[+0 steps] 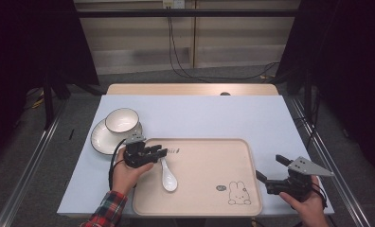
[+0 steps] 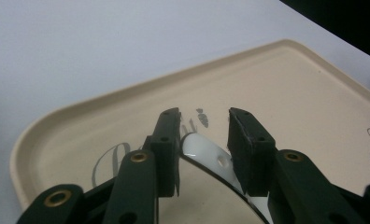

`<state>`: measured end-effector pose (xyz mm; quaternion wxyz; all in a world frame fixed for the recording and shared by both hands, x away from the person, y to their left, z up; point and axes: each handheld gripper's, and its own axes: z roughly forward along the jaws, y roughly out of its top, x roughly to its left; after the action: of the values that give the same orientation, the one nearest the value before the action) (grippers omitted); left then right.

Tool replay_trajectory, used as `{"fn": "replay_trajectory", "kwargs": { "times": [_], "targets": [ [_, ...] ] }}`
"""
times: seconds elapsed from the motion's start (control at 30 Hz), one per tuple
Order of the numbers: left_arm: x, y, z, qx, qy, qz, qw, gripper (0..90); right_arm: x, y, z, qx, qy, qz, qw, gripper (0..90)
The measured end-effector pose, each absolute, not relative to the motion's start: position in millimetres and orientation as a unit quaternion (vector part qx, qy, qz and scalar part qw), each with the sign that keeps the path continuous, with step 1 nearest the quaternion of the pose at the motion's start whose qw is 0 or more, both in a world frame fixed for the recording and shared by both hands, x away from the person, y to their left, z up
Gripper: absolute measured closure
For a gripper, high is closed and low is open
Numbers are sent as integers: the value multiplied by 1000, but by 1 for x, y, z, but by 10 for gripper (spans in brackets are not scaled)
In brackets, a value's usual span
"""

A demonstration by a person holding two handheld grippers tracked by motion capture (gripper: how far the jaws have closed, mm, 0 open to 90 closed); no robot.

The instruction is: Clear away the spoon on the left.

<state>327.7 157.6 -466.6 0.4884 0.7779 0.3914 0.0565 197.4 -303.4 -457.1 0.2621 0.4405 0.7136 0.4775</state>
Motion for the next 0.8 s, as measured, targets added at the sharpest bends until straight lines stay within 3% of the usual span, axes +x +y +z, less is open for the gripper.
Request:
{"fn": "replay_trajectory", "kwargs": {
  "times": [0.8],
  "targets": [
    [329,154,-467,778,392,56,487,630,196,-304,-457,439,715,477,262,33]
  ]
}}
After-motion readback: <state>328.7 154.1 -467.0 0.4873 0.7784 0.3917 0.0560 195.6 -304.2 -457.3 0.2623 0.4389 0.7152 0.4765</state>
